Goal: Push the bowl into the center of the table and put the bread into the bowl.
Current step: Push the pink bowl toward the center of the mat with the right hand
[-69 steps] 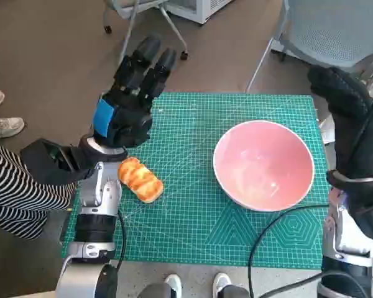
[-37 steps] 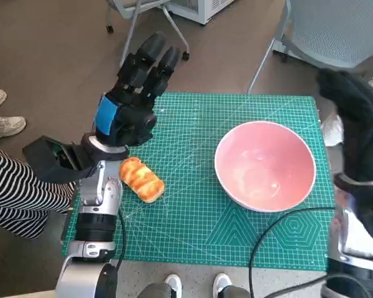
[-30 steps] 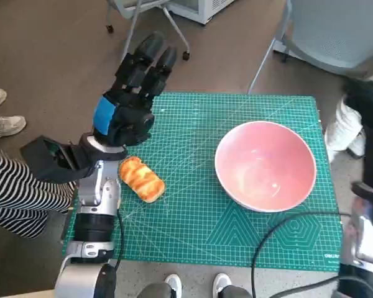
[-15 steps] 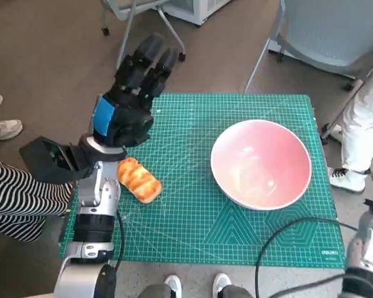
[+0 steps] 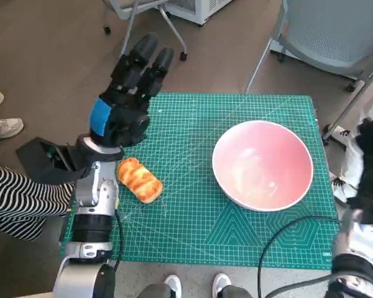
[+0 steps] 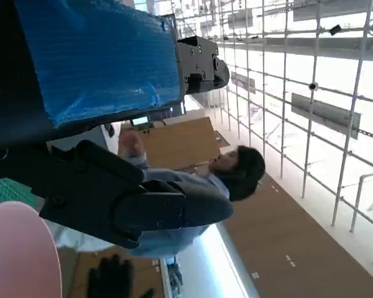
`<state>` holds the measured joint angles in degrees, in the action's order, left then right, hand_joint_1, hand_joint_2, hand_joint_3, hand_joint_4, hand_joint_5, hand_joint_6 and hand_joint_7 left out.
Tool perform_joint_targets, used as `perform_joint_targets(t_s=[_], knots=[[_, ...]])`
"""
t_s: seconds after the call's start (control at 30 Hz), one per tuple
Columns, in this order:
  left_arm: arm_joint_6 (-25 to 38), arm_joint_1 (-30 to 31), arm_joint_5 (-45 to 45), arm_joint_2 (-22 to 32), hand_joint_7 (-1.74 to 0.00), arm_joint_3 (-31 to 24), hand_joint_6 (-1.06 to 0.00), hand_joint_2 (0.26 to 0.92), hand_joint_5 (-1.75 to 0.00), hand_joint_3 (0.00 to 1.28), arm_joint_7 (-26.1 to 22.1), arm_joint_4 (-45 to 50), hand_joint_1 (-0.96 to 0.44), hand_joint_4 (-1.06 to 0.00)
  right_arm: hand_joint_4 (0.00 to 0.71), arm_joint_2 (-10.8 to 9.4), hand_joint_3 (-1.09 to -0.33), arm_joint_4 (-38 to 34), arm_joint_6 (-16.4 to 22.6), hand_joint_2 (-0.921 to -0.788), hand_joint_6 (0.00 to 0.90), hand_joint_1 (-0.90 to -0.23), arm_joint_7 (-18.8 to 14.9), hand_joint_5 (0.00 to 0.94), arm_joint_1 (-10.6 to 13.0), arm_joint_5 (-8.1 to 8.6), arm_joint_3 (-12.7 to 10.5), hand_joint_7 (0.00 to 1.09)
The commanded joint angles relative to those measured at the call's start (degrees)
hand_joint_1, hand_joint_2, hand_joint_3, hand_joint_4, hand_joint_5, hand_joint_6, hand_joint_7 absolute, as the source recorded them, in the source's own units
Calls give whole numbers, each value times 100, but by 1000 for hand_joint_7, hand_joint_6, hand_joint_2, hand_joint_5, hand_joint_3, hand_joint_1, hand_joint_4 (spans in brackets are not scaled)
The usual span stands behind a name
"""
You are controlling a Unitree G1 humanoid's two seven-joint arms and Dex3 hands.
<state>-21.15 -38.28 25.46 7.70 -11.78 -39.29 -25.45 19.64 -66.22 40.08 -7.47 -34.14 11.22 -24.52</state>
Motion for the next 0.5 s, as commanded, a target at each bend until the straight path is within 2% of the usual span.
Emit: perform_joint_targets(t_s=[0.03,0.5], knots=[[7,108,78,79,-331,-74,1,921,-13,376,-34,68,-743,-72,85,-158,-905,-417,-326,-921,34,-619,-93,0,-91,88,-6,448],[71,270,138,174,-360,-147,1,921,-15,371,37,296,-743,-86,50,-418,-890,-623,-758,-921,38,-627,-431,0,-399,311,-130,409]])
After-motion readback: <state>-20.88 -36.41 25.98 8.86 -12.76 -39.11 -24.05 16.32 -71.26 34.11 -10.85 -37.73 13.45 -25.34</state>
